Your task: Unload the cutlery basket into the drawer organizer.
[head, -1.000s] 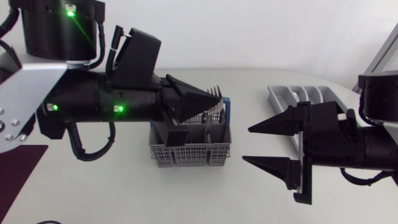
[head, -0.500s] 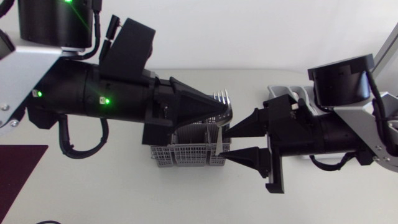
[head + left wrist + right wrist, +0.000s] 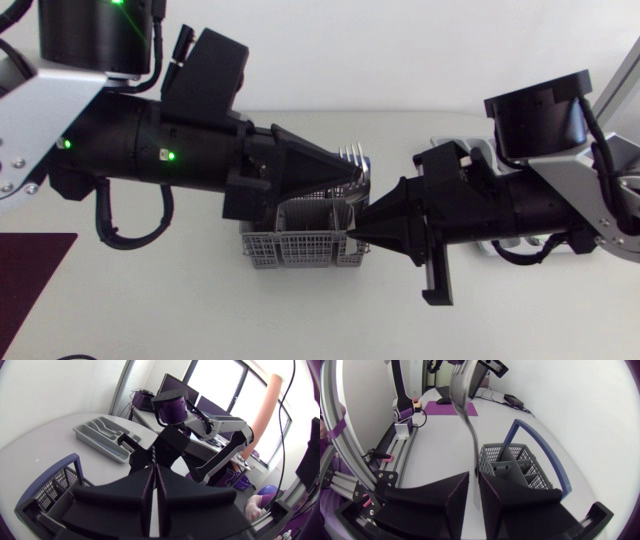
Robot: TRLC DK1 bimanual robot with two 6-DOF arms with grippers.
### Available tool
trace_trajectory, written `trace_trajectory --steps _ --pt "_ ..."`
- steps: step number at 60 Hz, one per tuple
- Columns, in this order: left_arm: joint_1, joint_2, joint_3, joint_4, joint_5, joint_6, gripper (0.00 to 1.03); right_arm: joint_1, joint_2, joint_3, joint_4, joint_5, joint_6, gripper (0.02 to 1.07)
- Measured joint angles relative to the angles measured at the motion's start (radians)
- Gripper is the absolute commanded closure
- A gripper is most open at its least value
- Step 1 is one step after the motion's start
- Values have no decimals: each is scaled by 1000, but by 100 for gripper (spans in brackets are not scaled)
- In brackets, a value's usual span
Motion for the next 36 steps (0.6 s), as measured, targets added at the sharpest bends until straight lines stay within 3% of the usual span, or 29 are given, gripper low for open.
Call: trace_trajectory --steps 13,17,21,30,36 --pt "5 0 0 -10 15 -10 98 2 6 8 -24 -8 -19 102" --pt "5 1 0 -10 16 -10 82 2 6 8 -27 -13 -22 102" --pt "10 1 0 -10 17 -10 60 3 6 8 -33 -14 -22 102" --pt "23 1 4 8 13 -11 24 13 6 8 -60 -12 -22 102" --pt "23 1 23 23 14 -15 13 22 6 0 -64 -12 -26 102"
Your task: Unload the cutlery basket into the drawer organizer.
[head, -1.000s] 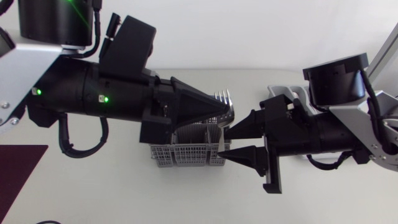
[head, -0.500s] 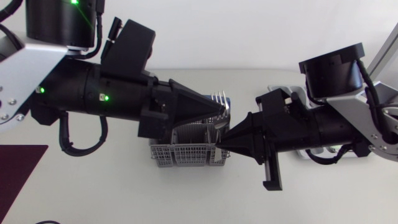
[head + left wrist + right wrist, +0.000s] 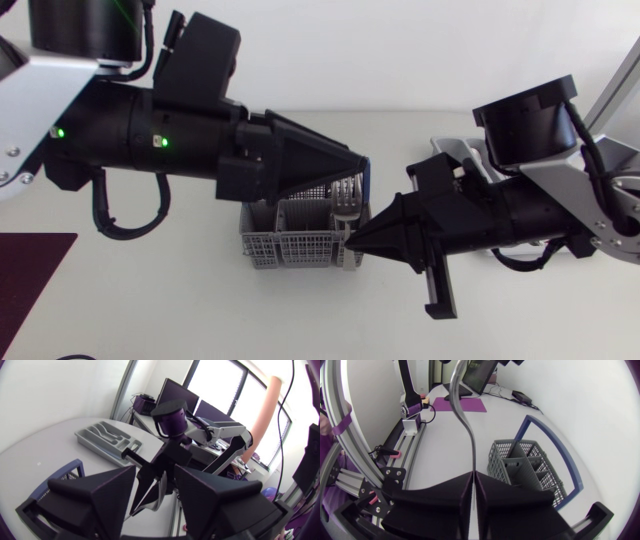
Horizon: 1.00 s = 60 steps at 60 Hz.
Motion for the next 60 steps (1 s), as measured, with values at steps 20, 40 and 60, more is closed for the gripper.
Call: trace_trajectory --steps 20,40,60 --pt "57 2 45 76 -49 -36 6 -101 -26 -71 -68 5 -57 102" --pt "177 43 45 62 -266 32 6 -500 -25 -64 -79 101 -143 102" --pt "216 80 13 29 -553 155 6 -705 222 70 146 346 -90 102"
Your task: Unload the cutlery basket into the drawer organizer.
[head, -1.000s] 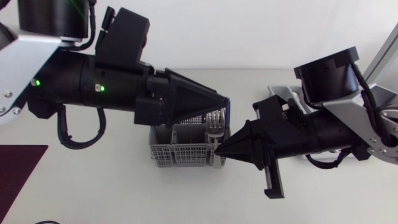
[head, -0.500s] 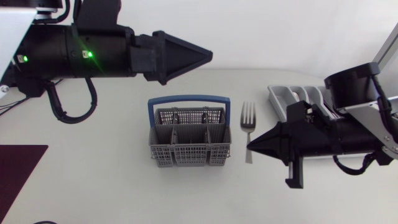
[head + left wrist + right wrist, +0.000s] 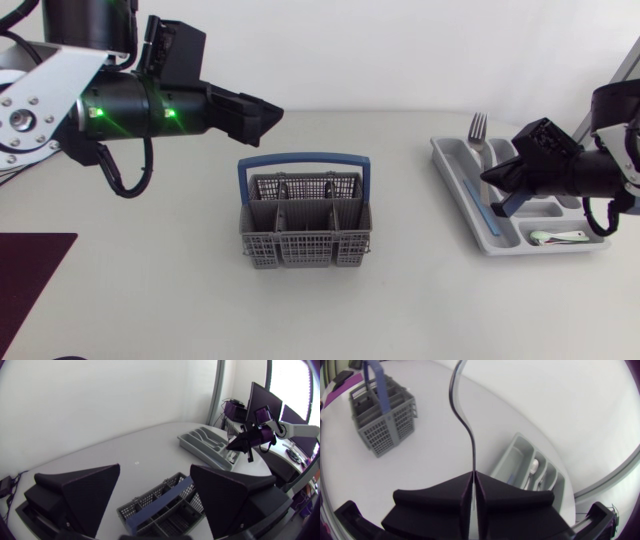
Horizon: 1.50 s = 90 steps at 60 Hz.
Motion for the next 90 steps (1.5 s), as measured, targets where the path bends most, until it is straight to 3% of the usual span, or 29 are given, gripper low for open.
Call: trace_trajectory --steps 27,55,75,90 --pt "85 -17 -66 -25 -28 46 6 -89 446 383 83 270 189 102" --pt "98 -29 -110 -28 -35 58 6 -131 769 712 -31 492 234 102" --pt "98 -72 -139 -32 -74 84 6 -135 921 893 -121 527 266 102" --pt "98 -105 -148 -52 -74 84 6 -142 975 922 -164 528 287 102"
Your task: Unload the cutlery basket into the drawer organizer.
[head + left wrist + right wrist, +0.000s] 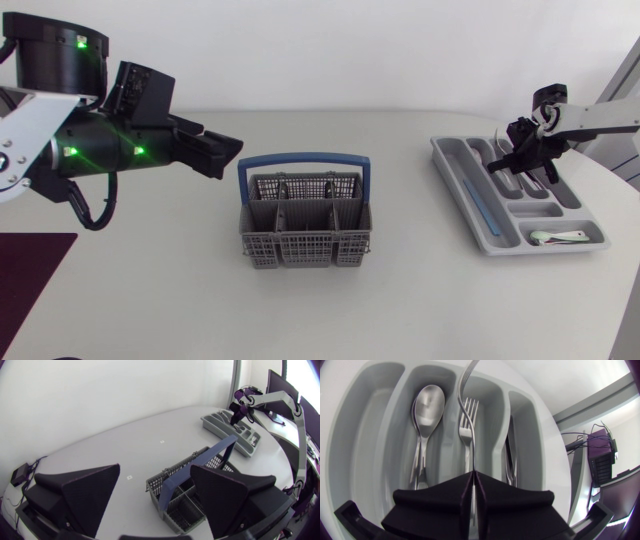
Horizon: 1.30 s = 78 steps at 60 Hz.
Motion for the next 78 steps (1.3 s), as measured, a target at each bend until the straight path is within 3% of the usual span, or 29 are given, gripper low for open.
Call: trace_trajectory --steps 8,10,16,22,35,48,62,78 --pt "0 -8 0 -5 -3 0 6 -6 1 0 -1 2 7 96" --pt "0 -9 0 -8 -3 0 6 -6 1 0 -1 1 8 88" --pt "0 -13 0 -14 -3 1 6 -6 1 0 -1 -2 18 49" --pt "4 -21 0 -19 -3 7 6 -6 1 0 -1 -6 23 35" --pt "42 -50 0 -27 -3 23 6 -5 -79 -61 -4 -62 35 34" --pt "111 -89 -39 -45 -3 30 6 22 -372 -271 62 -160 44 34" --pt "158 -101 -149 -48 -3 85 6 140 -661 -570 146 -290 43 34" --pt "150 -70 -239 -13 -3 130 6 323 -789 -806 163 -317 40 34"
